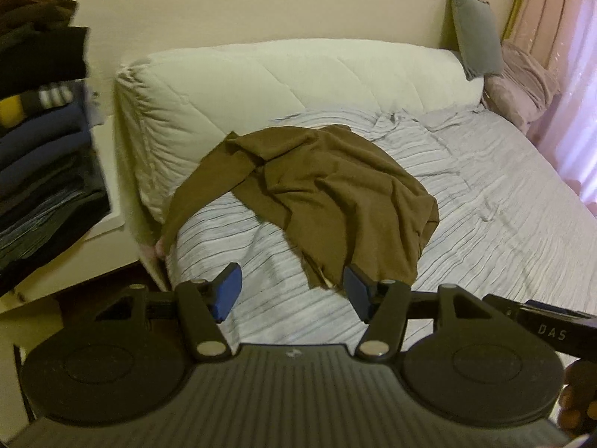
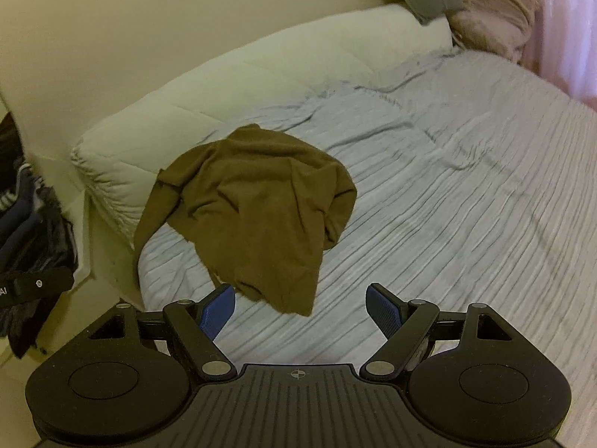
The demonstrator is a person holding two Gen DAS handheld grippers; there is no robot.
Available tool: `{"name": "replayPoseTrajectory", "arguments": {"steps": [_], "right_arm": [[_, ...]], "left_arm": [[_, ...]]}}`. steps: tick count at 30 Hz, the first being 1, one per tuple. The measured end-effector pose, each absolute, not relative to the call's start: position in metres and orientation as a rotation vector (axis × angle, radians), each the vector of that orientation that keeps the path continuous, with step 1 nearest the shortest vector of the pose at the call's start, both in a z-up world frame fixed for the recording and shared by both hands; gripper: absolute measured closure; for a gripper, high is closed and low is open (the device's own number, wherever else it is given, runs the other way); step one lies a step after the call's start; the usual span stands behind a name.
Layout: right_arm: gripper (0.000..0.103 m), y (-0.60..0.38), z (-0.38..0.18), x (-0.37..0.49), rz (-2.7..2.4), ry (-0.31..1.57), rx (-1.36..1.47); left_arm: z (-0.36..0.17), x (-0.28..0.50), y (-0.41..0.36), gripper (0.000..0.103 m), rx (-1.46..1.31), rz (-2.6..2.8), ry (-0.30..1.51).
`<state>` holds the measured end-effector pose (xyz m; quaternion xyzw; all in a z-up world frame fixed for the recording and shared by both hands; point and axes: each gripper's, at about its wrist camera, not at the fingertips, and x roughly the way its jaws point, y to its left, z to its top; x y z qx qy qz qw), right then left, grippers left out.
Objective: Fold clothes
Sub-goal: 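Grasp the shirt with the right gripper and lift it off the bed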
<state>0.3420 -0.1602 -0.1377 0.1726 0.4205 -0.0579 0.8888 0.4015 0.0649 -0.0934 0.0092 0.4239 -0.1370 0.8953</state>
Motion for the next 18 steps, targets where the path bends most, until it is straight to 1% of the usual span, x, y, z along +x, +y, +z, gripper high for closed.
{"name": "replayPoseTrajectory", "arguments": {"steps": [10, 18], "right_arm": [[0.023, -0.173, -0.188, 0.399, -0.174, 0.942, 0.486], [0.023, -0.187, -0.243, 0.420, -0.185, 0.963, 0.692]], "left_arm": [[-0.138, 0.478, 0.053, 0.047, 0.026, -0.358, 0.953], [-0.174, 0.519, 0.052, 0.048, 0.021, -0.369, 1.025]]}}
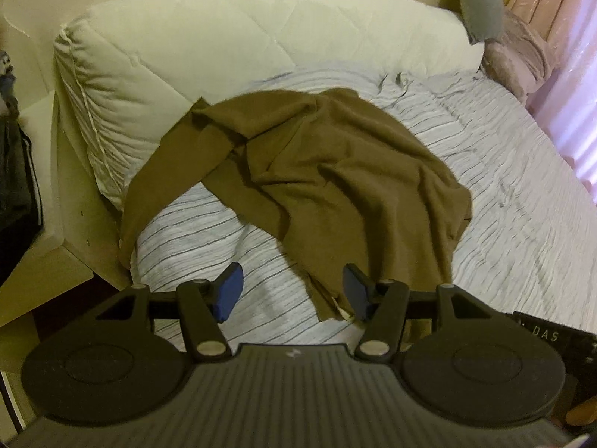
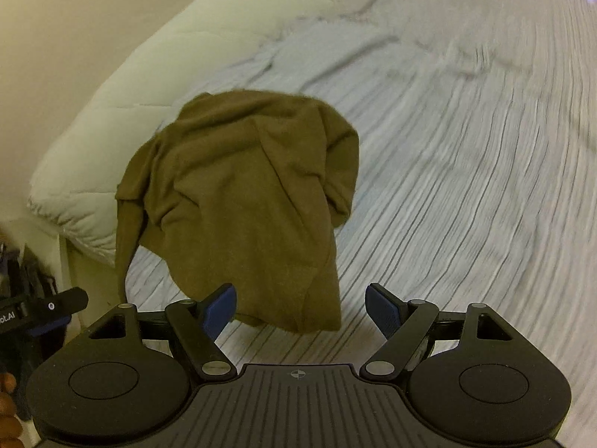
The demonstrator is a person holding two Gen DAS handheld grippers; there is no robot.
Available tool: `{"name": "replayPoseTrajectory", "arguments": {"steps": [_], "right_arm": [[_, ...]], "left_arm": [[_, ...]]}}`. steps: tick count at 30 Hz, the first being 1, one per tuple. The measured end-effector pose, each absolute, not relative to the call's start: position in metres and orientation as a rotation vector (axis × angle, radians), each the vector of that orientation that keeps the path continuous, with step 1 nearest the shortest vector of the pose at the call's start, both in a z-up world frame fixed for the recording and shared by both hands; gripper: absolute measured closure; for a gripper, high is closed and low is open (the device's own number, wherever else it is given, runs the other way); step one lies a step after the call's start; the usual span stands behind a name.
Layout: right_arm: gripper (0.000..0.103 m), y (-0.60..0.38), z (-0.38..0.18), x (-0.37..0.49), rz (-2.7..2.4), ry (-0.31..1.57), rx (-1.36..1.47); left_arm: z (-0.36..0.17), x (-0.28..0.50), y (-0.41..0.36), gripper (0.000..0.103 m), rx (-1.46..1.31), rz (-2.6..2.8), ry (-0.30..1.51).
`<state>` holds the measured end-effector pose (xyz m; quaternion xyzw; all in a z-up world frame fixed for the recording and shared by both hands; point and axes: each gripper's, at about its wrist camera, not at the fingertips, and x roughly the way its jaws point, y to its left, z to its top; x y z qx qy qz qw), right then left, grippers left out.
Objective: Fold clothes
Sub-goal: 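Grasp the shirt with the right gripper and lift it off the bed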
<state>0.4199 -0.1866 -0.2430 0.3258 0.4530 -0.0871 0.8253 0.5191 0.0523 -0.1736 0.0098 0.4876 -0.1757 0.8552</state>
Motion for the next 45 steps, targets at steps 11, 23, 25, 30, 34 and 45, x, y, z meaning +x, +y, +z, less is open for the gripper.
{"name": "replayPoseTrajectory", "arguments": {"steps": [11, 23, 25, 30, 34, 45], "right_arm": [[0.072, -0.204, -0.326, 0.443, -0.232, 0.974, 1.030], [0.100, -0.248, -0.195, 0.382, -0.044, 0.544, 1.127], [0.100, -0.259, -0.161, 0.361, -0.044, 0.428, 1.098], [0.100, -0.282, -0.086, 0.298, -0.071, 0.204, 1.035], [0.101, -0.291, -0.044, 0.234, -0.110, 0.085, 0.970], [0.101, -0.313, 0.077, 0.010, -0.329, -0.208, 0.757]], "left_arm": [[-0.200, 0.544, 0.055, 0.049, 0.029, -0.370, 1.081], [-0.160, 0.526, 0.051, 0.050, 0.002, -0.426, 0.989], [-0.148, 0.518, 0.047, 0.050, 0.000, -0.454, 0.960], [-0.111, 0.482, 0.027, 0.050, 0.002, -0.552, 0.876], [-0.082, 0.441, 0.003, 0.050, 0.005, -0.663, 0.821], [-0.027, 0.285, -0.083, 0.050, 0.018, -1.016, 0.724]]}}
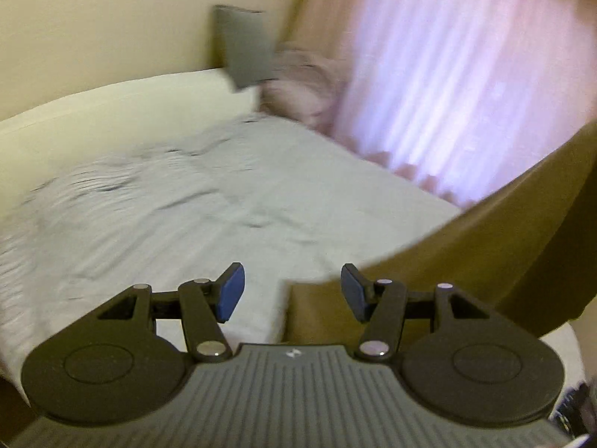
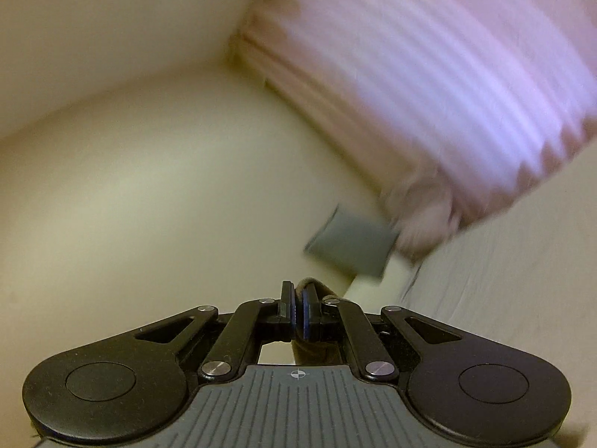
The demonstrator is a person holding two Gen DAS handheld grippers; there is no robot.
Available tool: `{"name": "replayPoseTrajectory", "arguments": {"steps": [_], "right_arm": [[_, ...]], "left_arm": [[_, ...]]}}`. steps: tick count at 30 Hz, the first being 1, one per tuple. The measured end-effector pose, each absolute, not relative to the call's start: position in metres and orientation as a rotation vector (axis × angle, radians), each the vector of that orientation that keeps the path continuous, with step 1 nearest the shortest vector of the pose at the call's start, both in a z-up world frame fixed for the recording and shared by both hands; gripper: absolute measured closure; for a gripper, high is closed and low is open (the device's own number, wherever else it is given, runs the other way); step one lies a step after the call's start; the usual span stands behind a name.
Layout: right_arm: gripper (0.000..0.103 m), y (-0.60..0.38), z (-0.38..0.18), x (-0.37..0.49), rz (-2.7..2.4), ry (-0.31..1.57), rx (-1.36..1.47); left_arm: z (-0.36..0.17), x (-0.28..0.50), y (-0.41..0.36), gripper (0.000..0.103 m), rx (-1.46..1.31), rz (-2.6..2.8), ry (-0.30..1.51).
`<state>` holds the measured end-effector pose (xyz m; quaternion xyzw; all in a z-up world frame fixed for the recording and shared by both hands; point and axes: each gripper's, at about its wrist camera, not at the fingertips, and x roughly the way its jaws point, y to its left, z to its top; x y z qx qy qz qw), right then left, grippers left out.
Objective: Fold clothes
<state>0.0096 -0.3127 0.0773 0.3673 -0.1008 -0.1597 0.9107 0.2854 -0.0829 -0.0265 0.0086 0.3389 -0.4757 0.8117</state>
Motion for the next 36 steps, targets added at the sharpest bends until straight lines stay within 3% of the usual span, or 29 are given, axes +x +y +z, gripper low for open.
{"name": "replayPoseTrajectory", "arguments": {"steps": [5, 9, 11, 12, 13, 14, 15, 24, 29, 36], "right_arm": [[0.101, -0.305, 0.120, -0.099, -0.482, -0.271, 0.638], [0.100, -0.303, 0.137, -0.168, -0.746, -0.149, 0.551], [0.097, -0.311, 0.130, -0.192, -0.906, 0.026, 0.533], [0.079, -0.314, 0.123, -0.205, -0.980, 0.105, 0.529], [0.038, -0.316, 0.112, -0.219, -1.050, 0.163, 0.533], [0.021, -0.315, 0.099, -0.232, -1.098, 0.196, 0.542], [0.016, -0.311, 0.084, -0.244, -1.133, 0.216, 0.553], [0.016, -0.231, -0.040, -0.363, -1.318, 0.515, 0.804], [0.016, -0.202, -0.087, -0.360, -1.339, 0.648, 0.878], [0.016, -0.188, -0.110, -0.313, -1.320, 0.751, 0.908]], "left_arm": [[-0.017, 0.198, -0.122, 0.050, 0.035, -1.175, 0.709], [-0.023, 0.127, -0.151, 0.050, 0.067, -1.288, 0.736], [-0.029, 0.095, -0.161, 0.050, 0.093, -1.330, 0.764], [-0.033, 0.079, -0.165, 0.050, 0.109, -1.354, 0.782], [-0.037, 0.063, -0.171, 0.049, 0.128, -1.376, 0.799], [-0.042, 0.050, -0.177, 0.049, 0.156, -1.393, 0.817], [-0.047, 0.037, -0.182, 0.049, 0.184, -1.411, 0.834], [-0.083, -0.054, -0.218, 0.049, 0.536, -1.526, 0.890], [-0.097, -0.079, -0.221, 0.049, 0.674, -1.588, 0.875], [-0.100, -0.086, -0.209, 0.049, 0.820, -1.634, 0.818]]}}
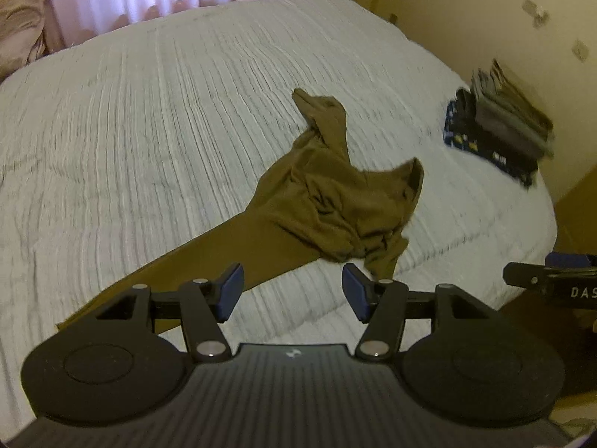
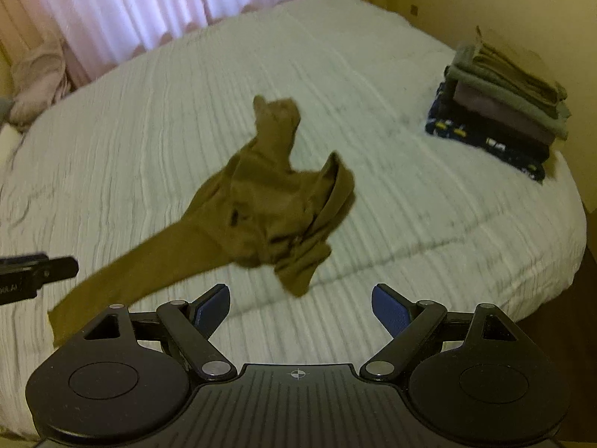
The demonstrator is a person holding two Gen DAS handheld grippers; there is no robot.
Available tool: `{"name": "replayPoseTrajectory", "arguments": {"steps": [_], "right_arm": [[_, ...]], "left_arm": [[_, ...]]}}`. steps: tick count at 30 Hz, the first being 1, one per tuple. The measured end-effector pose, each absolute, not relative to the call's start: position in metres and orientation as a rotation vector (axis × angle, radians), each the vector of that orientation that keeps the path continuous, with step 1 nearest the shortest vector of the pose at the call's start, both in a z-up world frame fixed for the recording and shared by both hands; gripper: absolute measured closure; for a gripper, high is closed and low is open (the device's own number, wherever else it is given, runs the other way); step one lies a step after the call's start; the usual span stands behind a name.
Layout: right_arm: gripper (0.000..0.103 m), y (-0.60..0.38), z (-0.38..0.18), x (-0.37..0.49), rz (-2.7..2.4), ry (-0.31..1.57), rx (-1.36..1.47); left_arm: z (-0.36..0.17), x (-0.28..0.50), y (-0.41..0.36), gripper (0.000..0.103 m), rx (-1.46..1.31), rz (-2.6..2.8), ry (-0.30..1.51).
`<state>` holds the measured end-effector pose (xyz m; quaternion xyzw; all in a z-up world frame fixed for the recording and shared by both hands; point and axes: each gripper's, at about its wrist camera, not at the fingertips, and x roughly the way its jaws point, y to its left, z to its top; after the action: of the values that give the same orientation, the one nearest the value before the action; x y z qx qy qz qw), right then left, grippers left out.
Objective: Fold clothes
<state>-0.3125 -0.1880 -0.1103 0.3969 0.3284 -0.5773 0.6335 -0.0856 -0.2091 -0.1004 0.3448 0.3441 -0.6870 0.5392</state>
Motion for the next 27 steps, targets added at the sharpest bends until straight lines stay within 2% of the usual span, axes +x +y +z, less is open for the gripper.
{"name": "replayPoseTrajectory", "arguments": {"steps": [16, 27], "right_arm": [[0.016, -0.126, -0.150, -0.261, -1.387, 0.801, 1.028], [0.016, -0.132, -0.151, -0.262, -1.389, 0.797, 1.000]], "left_arm": [[-0.110, -0.043, -0.170, 0.048, 0.923, -1.664, 0.801], [-0.105, -0.046, -0.172, 0.048, 0.919, -1.656, 0.785]]}}
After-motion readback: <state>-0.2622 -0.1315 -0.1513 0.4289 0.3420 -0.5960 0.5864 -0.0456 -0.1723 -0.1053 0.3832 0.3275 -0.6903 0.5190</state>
